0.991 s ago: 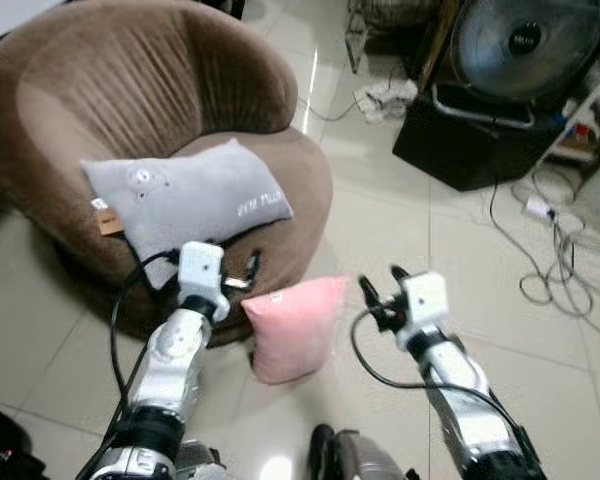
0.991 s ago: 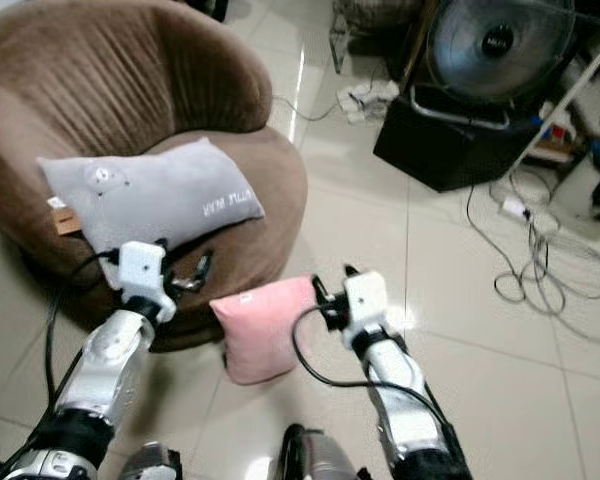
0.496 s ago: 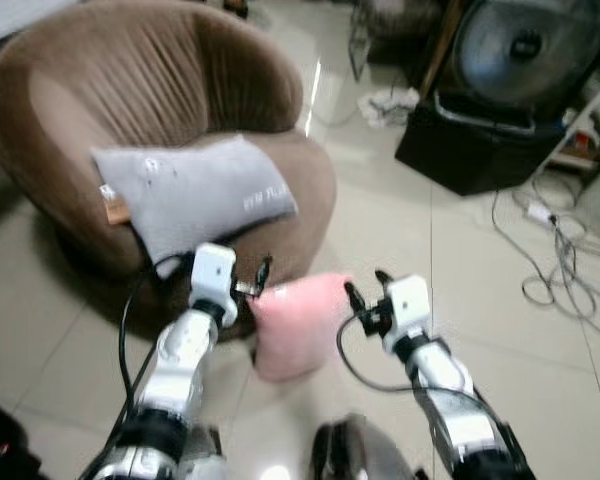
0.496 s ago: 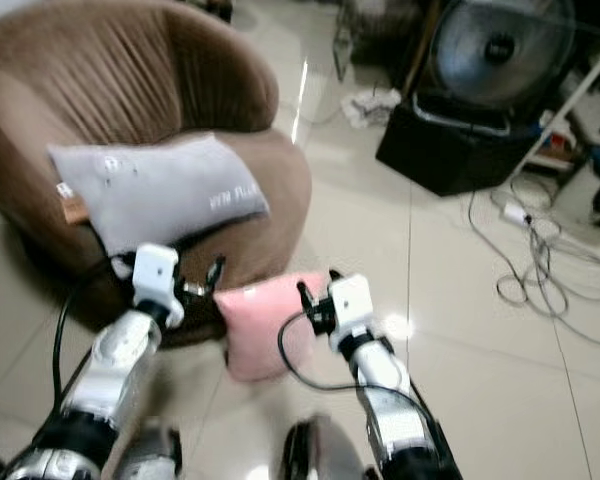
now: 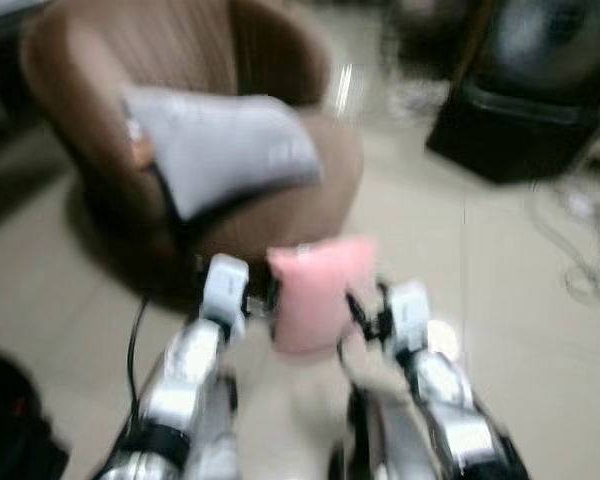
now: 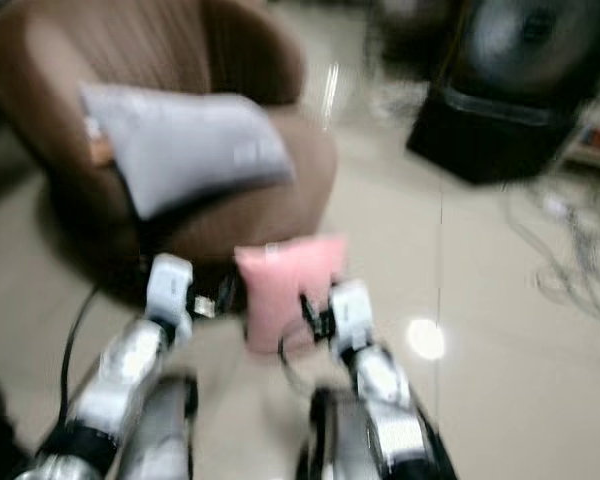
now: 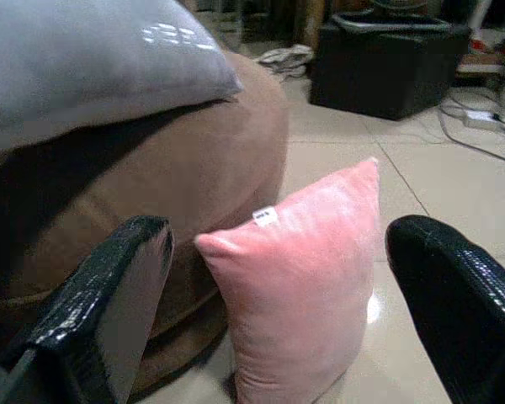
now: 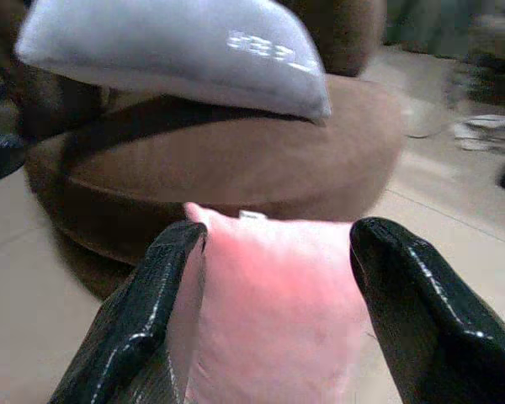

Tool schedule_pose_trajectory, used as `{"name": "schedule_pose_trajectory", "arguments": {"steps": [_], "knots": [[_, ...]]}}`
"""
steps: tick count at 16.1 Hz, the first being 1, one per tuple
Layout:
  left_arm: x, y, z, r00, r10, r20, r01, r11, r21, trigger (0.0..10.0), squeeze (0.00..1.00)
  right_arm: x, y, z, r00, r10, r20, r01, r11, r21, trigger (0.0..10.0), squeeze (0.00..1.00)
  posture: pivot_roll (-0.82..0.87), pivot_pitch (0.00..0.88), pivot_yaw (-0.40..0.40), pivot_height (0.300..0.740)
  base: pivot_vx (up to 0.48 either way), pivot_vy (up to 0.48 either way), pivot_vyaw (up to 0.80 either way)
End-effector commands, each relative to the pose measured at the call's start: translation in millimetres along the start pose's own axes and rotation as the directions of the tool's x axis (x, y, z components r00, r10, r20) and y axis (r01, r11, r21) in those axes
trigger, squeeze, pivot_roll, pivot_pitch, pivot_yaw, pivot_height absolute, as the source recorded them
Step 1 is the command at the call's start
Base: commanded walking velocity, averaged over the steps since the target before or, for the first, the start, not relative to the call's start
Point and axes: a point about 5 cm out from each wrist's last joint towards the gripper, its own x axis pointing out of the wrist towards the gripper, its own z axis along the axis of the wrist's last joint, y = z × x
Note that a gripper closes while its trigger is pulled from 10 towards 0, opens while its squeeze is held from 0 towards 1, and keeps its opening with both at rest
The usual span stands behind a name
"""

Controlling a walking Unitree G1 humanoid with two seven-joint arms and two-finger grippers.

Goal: Move the pillow to the sofa from floor

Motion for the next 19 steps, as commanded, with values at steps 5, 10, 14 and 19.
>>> {"name": "schedule_pose_trajectory", "arguments": {"steps": [5, 10, 14, 19], "knots": [[2.0, -7.0, 2.9, 0.999, -0.052, -0.004, 0.052, 0.997, 0.053, 10.0, 0.0, -2.5, -4.1, -2.1, 1.0, -0.022, -0.007, 0.022, 1.0, 0.003, 10.0, 0.0, 0.01, 0.107, -0.078, 0.551, 0.0, 0.0, 0.0], [3.2, -8.5, 3.6, 0.997, -0.071, -0.009, 0.071, 0.994, 0.085, 10.0, 0.0, -3.5, -3.9, -3.1, 1.0, -0.021, -0.009, 0.021, 1.0, 0.002, 10.0, 0.0, 0.01, 0.102, -0.076, 0.551, 0.0, 0.0, 0.0], [3.1, -10.1, 3.8, 0.997, -0.072, -0.005, 0.073, 0.993, 0.093, 10.0, 0.0, -4.0, -2.7, -3.4, 1.0, -0.019, -0.011, 0.019, 1.0, 0.001, 10.0, 0.0, 0.0, 0.111, -0.073, 0.551, 0.456, 0.0, 0.0], [3.4, -12.8, 3.7, 0.997, -0.083, -0.004, 0.083, 0.99, 0.116, 10.0, 0.0, -3.2, -1.3, -2.6, 1.0, -0.014, -0.009, 0.014, 1.0, 0.0, 10.0, 0.0, 0.0, 0.118, -0.072, 0.551, 0.42, -0.11, 0.0]]}}
